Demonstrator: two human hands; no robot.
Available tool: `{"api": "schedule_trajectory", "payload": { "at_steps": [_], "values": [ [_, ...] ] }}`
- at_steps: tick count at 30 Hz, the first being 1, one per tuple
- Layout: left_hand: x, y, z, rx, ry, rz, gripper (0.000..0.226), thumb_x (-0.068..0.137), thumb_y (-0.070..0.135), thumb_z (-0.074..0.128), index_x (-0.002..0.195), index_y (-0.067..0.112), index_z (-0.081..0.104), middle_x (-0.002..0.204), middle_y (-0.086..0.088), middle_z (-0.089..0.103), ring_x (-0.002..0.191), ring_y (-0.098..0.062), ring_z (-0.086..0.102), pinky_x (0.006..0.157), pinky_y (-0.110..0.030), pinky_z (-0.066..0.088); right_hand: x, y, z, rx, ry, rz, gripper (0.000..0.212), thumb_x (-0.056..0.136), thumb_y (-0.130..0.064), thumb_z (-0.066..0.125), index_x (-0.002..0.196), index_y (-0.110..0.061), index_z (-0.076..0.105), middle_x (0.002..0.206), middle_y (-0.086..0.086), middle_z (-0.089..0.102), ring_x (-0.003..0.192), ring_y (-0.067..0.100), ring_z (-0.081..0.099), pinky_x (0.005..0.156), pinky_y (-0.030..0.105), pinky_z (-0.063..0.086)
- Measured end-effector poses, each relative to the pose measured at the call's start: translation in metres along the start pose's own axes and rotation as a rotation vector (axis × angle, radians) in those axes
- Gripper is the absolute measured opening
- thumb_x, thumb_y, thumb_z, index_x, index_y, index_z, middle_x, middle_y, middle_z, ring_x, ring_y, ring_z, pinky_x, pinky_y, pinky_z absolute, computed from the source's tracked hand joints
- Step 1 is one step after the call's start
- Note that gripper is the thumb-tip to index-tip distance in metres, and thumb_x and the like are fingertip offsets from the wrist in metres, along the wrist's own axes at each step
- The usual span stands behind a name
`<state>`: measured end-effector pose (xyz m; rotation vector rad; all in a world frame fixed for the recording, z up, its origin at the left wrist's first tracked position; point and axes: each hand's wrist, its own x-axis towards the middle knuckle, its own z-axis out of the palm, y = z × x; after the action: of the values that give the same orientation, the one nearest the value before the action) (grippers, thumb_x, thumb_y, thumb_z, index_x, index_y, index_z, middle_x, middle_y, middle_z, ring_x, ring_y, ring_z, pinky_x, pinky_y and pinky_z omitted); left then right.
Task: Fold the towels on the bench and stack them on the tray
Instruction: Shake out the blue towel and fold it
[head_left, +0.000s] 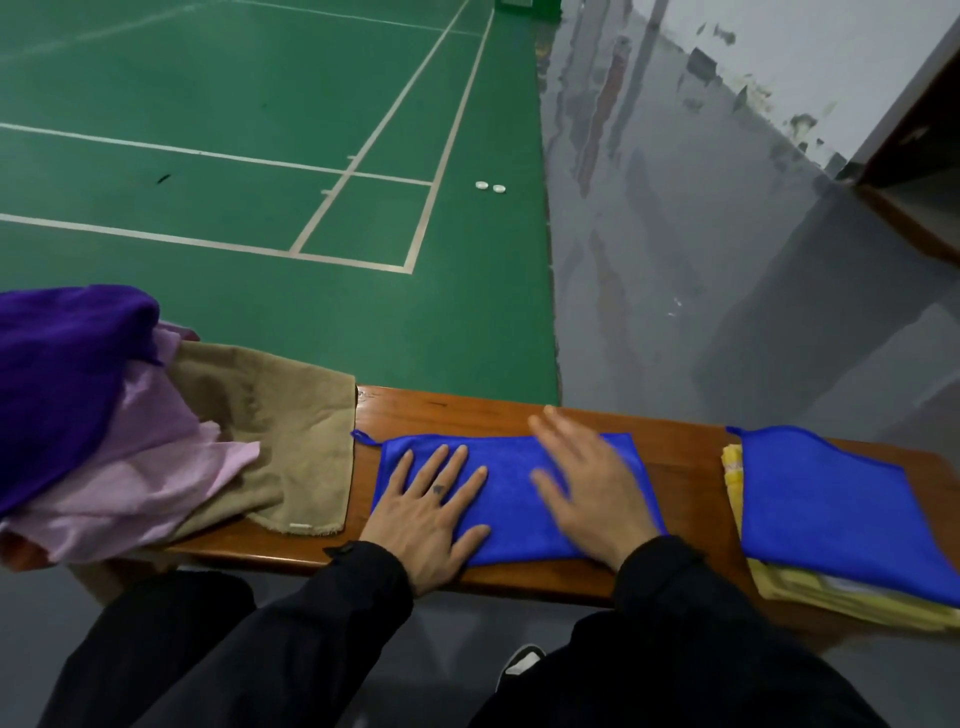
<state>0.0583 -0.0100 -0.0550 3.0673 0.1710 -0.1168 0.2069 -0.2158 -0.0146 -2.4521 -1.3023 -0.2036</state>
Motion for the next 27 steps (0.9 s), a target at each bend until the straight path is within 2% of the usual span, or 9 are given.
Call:
{"api": "schedule_trajectory", "payload": {
  "at_steps": [2,5,9,13,15,18,23,25,27],
  "values": [
    [-0.004,-0.006,0.002,-0.008,-0.005,-0.014,0.082,0.091,0.079,-0.003,0.161,0.038,0.006,0.169,0.004,-0.003,0.156,-0.019,-0.006,0.123,-0.055,-0.003,-0.016,0.000,0.023,-0.126,-0.300,0.079,0.072,0.099,-0.074,0.009,0.162,-0.040,0.018,0.172,-0.005,0.006,0.158,0.018,0.011,0.127,0.039,0.009],
    [-0.003,-0.011,-0.002,-0.024,-0.005,-0.059,0.090,0.083,0.083,-0.007,0.161,0.039,0.005,0.168,0.006,-0.008,0.157,-0.019,-0.003,0.123,-0.051,-0.008,-0.025,0.008,0.033,-0.217,-0.381,0.135,0.082,0.089,-0.080,-0.006,0.162,-0.044,0.006,0.171,-0.008,-0.005,0.159,0.017,-0.003,0.127,0.042,-0.002],
    [-0.015,-0.012,-0.009,-0.056,-0.032,0.002,0.091,0.085,0.090,0.007,0.161,0.040,-0.001,0.170,0.004,-0.008,0.157,-0.018,-0.010,0.124,-0.051,-0.009,-0.037,0.004,0.023,-0.134,-0.168,0.131,0.074,0.100,-0.070,0.019,0.158,-0.029,0.038,0.167,0.004,0.030,0.155,0.025,0.026,0.125,0.048,0.017],
    [-0.052,-0.030,-0.001,-0.050,0.129,0.206,0.089,0.082,0.078,0.046,0.156,0.030,0.032,0.162,0.000,0.036,0.151,-0.024,0.030,0.123,-0.051,0.025,-0.079,-0.016,0.020,-0.085,-0.009,-0.098,0.059,0.097,-0.051,0.055,0.149,-0.022,0.053,0.157,0.004,0.047,0.149,0.024,0.039,0.119,0.051,0.034],
    [-0.067,-0.041,0.010,-0.104,0.235,0.268,0.069,0.083,0.053,0.062,0.142,0.022,0.046,0.148,-0.007,0.053,0.139,-0.029,0.050,0.112,-0.051,0.043,-0.088,-0.031,0.020,-0.034,0.040,-0.109,0.059,0.092,-0.041,0.064,0.146,-0.021,0.055,0.154,0.003,0.050,0.148,0.024,0.041,0.120,0.049,0.035],
    [-0.083,-0.042,0.016,-0.228,0.475,0.296,0.027,0.093,0.029,0.061,0.117,0.017,0.061,0.128,-0.007,0.067,0.117,-0.027,0.066,0.094,-0.043,0.057,-0.084,-0.066,0.018,0.083,0.077,-0.096,0.064,0.086,-0.029,0.066,0.147,-0.015,0.054,0.154,0.003,0.050,0.144,0.022,0.046,0.120,0.042,0.035],
    [-0.091,-0.019,-0.004,-0.235,0.558,0.259,0.015,0.092,0.016,0.063,0.107,0.019,0.063,0.091,-0.001,0.062,0.072,-0.029,0.062,0.063,-0.040,0.052,-0.068,-0.127,0.024,0.207,-0.177,-0.071,0.089,0.079,-0.022,0.066,0.160,-0.017,0.029,0.158,0.004,0.046,0.139,0.022,0.050,0.113,0.040,0.044],
    [-0.094,-0.003,-0.026,-0.305,0.619,0.296,0.023,0.090,0.012,0.064,0.113,0.018,0.063,0.089,-0.001,0.062,0.071,-0.025,0.058,0.064,-0.038,0.050,-0.060,-0.142,0.015,0.353,-0.208,0.022,0.092,0.079,-0.022,0.065,0.162,-0.023,0.025,0.154,0.003,0.050,0.136,0.022,0.051,0.112,0.040,0.044],
    [-0.099,0.010,-0.053,-0.402,0.662,0.334,0.023,0.094,0.016,0.062,0.117,0.017,0.064,0.092,-0.001,0.065,0.077,-0.018,0.059,0.071,-0.030,0.049,-0.052,-0.151,-0.005,0.455,-0.130,0.124,0.083,0.079,-0.020,0.063,0.157,-0.032,0.037,0.142,-0.001,0.062,0.127,0.019,0.058,0.105,0.036,0.048]
  ]
}}
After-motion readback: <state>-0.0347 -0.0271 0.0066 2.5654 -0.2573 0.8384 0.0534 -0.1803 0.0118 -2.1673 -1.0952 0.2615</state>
